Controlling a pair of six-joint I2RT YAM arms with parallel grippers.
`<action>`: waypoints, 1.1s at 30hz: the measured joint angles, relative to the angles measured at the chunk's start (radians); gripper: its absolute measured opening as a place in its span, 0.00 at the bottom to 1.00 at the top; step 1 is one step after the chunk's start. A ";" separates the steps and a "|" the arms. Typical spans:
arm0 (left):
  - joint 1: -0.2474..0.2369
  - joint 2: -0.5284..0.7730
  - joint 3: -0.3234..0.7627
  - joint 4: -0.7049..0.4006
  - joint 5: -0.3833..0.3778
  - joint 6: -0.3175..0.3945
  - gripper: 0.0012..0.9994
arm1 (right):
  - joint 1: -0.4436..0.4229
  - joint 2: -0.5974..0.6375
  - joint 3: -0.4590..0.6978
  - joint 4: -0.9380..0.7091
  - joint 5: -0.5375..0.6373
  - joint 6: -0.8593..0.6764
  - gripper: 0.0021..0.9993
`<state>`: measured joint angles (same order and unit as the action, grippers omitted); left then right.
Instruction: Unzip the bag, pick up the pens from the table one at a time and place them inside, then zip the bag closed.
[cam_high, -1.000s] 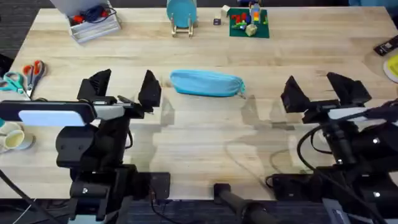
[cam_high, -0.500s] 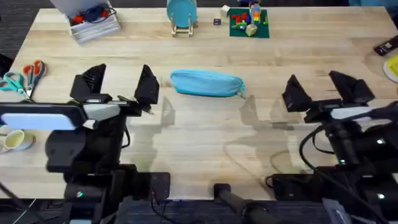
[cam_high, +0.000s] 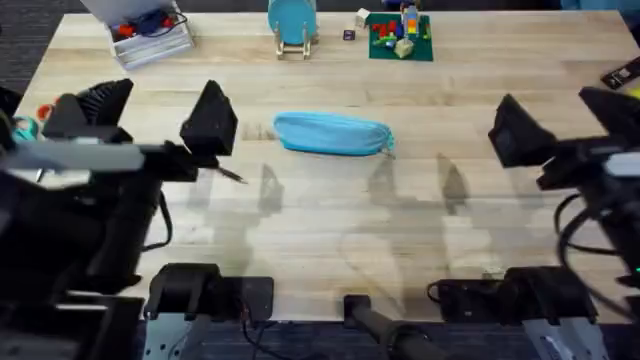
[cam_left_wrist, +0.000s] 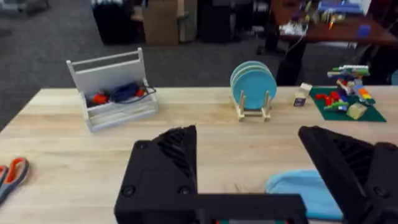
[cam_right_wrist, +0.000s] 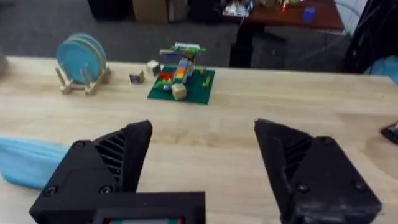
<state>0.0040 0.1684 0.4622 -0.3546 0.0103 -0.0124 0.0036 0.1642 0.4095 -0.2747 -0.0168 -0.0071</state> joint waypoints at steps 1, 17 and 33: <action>0.000 0.032 0.030 -0.019 0.000 0.000 0.99 | 0.000 0.034 0.033 -0.017 -0.002 0.000 1.00; 0.000 0.523 0.498 -0.388 0.039 0.000 0.99 | 0.000 0.619 0.569 -0.434 -0.029 0.000 1.00; 0.000 0.877 0.692 -0.582 0.106 0.000 0.99 | 0.000 0.877 0.682 -0.537 -0.032 0.000 1.00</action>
<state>0.0040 1.0452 1.1545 -0.9362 0.1165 -0.0124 0.0036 1.0409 1.0912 -0.8116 -0.0490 -0.0071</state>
